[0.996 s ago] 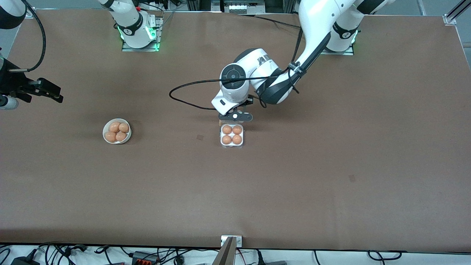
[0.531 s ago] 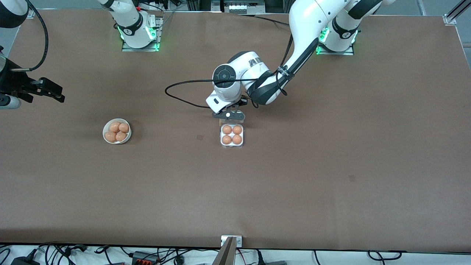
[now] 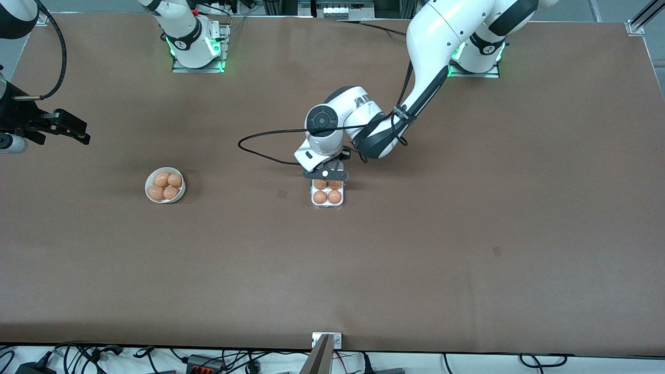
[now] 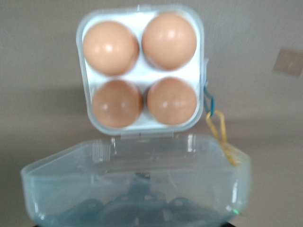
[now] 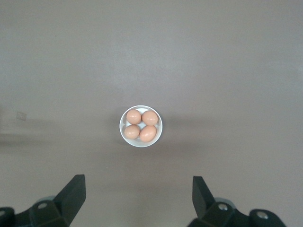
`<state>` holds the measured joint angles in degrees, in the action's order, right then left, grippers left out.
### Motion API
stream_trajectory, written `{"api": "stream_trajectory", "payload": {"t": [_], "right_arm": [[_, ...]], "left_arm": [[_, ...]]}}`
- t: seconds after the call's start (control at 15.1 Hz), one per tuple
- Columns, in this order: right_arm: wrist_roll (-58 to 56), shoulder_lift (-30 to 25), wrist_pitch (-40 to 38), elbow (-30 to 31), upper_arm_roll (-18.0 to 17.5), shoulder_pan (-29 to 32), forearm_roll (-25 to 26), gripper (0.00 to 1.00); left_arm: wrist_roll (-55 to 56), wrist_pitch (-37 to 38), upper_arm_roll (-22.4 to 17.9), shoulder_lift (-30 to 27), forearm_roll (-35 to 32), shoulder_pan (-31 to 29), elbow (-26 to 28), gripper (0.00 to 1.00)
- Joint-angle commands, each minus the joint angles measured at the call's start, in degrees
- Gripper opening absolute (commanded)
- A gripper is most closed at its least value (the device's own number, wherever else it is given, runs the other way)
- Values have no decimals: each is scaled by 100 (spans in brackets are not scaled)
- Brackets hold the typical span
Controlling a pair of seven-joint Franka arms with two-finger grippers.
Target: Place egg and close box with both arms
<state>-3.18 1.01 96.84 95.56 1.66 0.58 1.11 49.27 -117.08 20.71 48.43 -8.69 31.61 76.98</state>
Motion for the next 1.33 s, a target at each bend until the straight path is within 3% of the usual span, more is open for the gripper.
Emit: {"api": "stream_trajectory", "payload": {"t": [0.0,0.27,0.66,1.26], "right_arm": [[19,-92,10,42,-17,-5,38,100],[37,-84,89,42,-8,-5,30,100],[-33,-92,-42,42,1,4,30,100],[-24,-110,-130,7,-8,-5,30,100]], "left_arm": [[39,80,-163,193,-133,65,-569,0],[74,71,-234,219,-133,56,-938,0],[91,-333,-428,342,-133,56,-939,0],[-381,1000,-498,-1132,-159,-778,-834,0]]}}
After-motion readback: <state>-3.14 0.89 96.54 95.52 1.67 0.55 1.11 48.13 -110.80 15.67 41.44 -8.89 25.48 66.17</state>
